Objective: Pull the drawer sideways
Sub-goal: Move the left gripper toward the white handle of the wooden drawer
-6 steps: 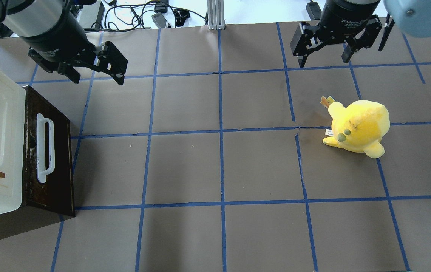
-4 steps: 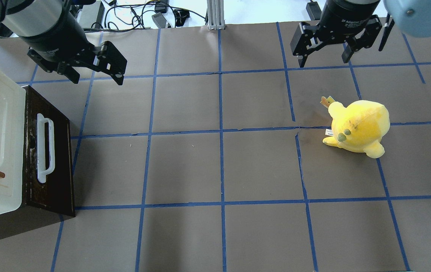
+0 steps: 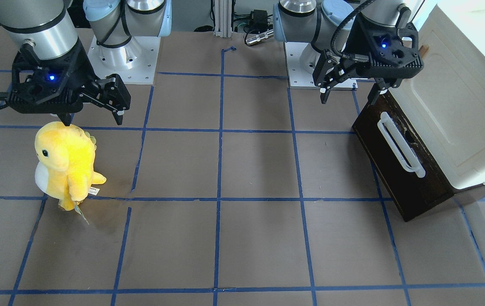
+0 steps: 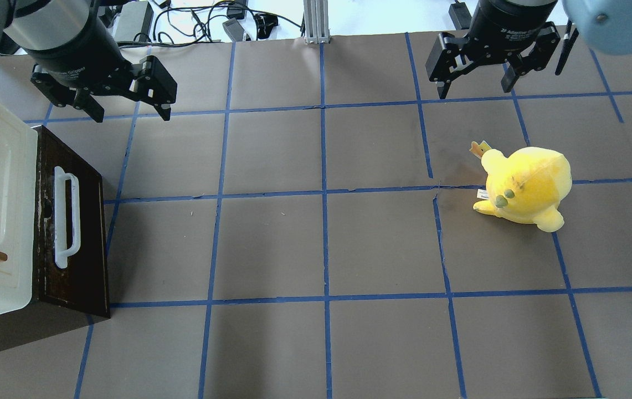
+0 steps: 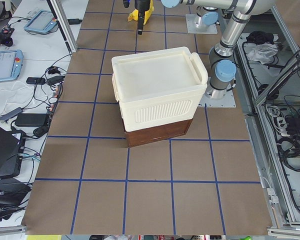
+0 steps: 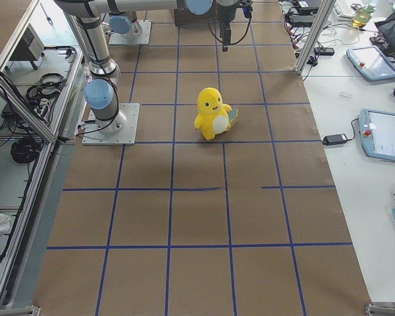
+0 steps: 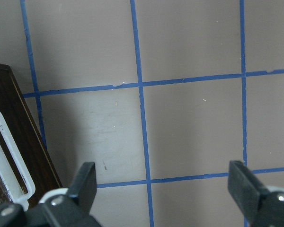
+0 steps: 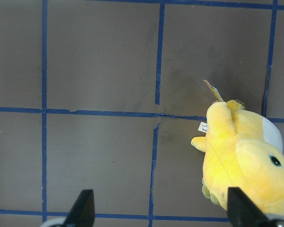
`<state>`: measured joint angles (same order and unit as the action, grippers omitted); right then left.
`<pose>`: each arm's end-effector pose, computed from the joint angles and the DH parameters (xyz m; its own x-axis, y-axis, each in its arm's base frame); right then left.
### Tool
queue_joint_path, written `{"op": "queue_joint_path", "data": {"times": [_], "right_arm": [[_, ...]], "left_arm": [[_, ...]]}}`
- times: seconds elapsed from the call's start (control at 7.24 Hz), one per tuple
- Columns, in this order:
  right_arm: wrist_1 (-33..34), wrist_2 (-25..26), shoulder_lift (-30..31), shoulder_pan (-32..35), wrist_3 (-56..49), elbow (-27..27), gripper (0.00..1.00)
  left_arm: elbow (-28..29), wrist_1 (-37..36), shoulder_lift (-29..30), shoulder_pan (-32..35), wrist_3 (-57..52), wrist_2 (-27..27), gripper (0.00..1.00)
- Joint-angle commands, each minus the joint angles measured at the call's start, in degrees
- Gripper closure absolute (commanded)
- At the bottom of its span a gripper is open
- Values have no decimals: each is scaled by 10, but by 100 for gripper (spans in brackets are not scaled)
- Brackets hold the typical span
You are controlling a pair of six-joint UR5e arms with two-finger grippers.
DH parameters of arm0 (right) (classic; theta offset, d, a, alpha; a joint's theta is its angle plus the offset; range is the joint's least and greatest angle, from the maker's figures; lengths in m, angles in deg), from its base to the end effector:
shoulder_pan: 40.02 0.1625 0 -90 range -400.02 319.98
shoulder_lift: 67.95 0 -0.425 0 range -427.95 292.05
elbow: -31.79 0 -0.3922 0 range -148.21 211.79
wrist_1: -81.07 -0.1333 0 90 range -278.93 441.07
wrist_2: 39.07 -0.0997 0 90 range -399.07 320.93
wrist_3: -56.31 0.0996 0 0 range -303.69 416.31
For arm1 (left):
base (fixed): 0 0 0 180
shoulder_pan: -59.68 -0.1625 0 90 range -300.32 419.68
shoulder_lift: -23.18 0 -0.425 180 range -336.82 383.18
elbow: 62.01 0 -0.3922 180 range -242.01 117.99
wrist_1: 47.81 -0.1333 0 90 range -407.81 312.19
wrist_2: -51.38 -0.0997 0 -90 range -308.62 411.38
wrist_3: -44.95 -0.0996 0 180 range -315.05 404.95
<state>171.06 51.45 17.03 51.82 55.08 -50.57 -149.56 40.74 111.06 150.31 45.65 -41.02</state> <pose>0.1494 -0.5286 0.5088 -0.9985 -0.0531 0.0100 -0.0535 0.9975 -0.0453 -0.1345 -0.4834 0.5300 -0.9992 -0.0056 -0.0404 -0.0013 0.9944 -0.1054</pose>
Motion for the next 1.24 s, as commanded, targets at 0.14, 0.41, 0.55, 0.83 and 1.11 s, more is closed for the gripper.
{"op": "queue_joint_path", "data": {"times": [0.14,0.41,0.55,0.83,1.11], "right_arm": [[0,0,0,0,-1,0,0],[0,0,0,0,0,0,0],[0,0,0,0,0,0,0],[0,0,0,0,0,0,0],[0,0,0,0,0,0,0]], "left_arm": [[1,-62,34,3,53,11,0],[0,-66,42,6,66,1,0],[-7,-62,46,6,83,-6,0],[-74,-89,65,24,178,-87,0],[-82,-89,110,44,229,-173,0]]}}
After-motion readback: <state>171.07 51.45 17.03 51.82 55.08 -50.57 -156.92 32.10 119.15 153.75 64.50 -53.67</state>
